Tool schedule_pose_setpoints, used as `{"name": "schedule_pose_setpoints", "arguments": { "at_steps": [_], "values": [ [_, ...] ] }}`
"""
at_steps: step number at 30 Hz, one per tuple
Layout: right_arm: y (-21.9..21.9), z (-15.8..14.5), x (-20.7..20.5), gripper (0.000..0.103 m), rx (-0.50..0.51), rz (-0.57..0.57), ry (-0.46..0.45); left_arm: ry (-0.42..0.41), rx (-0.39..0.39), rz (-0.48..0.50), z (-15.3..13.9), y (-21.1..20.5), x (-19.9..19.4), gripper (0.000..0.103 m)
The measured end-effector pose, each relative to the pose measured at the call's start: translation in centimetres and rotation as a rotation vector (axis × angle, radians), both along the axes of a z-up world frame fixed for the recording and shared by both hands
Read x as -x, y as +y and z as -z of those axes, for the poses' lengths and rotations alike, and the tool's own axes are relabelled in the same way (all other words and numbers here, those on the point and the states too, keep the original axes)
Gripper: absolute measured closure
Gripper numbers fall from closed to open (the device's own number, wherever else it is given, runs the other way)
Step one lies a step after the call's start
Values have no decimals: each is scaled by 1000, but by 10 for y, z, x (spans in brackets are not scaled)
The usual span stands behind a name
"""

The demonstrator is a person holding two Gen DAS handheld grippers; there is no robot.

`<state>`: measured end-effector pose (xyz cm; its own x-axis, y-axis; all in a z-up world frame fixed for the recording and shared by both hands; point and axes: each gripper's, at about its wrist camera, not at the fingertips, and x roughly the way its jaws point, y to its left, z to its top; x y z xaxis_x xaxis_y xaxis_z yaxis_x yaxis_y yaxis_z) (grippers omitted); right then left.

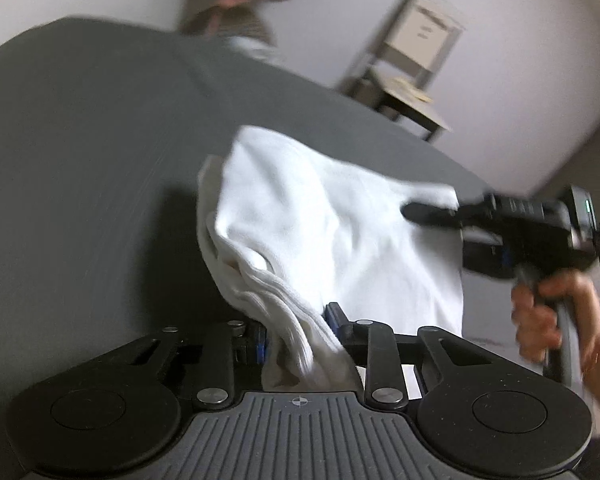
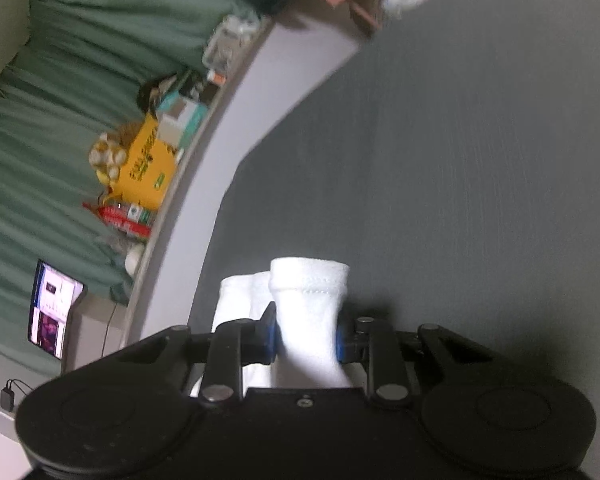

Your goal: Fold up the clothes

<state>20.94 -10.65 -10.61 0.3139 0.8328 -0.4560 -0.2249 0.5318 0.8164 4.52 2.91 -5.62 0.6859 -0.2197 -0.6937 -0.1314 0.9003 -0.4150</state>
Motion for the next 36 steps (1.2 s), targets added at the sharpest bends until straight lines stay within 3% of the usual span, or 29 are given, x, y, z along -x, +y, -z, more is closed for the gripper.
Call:
{"name": "schedule_pose_setpoints", "arguments": {
  "at_steps": [6, 11, 17, 20, 29, 34, 35, 36],
  "values": [
    [-88, -35, -9, 79, 126, 70, -48, 2, -10, 173, -7, -86, -43, 74],
    [-169, -46, -13, 78, 194, 185, -43, 35, 65, 210, -4, -160, -90, 74],
    [-249, -50, -32, 78, 274, 312, -36, 0, 80, 260, -6, -236, -130, 74],
    [-277, -47, -48, 78, 298, 363, -33, -34, 47, 277, -10, -264, -142, 74],
    [-297, -8, -87, 78, 361, 441, 18, -15, 47, 251, 13, -294, -172, 74],
    [-299, 18, -91, 71, 405, 496, 37, -5, 102, 224, 29, -283, -157, 74],
    [-299, 20, -90, 70, 412, 506, 35, 0, 117, 218, 31, -280, -156, 73],
    [-298, 22, -89, 66, 428, 517, 29, 7, 120, 212, 34, -277, -153, 63]
  ]
}}
